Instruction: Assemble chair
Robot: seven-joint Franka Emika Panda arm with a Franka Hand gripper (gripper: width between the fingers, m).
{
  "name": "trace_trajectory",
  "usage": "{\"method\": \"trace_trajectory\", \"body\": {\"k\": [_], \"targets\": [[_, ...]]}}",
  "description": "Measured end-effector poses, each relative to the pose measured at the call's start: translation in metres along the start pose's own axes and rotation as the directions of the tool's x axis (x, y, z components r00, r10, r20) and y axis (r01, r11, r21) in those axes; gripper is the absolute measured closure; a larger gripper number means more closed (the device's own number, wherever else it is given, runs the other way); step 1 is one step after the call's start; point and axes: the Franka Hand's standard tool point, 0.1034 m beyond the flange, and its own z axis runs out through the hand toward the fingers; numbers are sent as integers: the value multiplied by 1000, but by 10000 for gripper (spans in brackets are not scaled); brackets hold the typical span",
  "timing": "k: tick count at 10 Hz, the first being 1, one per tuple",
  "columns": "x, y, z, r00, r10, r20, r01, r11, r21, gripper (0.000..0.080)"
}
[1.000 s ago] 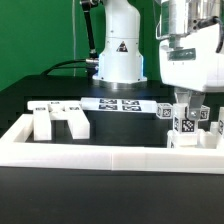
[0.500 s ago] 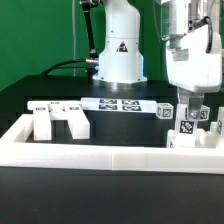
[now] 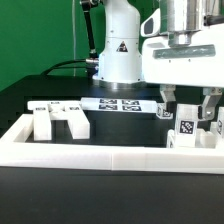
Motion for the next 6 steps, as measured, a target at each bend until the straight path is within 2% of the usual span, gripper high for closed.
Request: {"method": "trace_trajectory", "body": {"k": [2,5,6], "targets": [[2,1,0,979,-202,0,202,979,-1,151],[2,2,0,891,-455,0,455,891,-2,151],[2,1,0,817,-576,-3,576,817,-19,151]]}}
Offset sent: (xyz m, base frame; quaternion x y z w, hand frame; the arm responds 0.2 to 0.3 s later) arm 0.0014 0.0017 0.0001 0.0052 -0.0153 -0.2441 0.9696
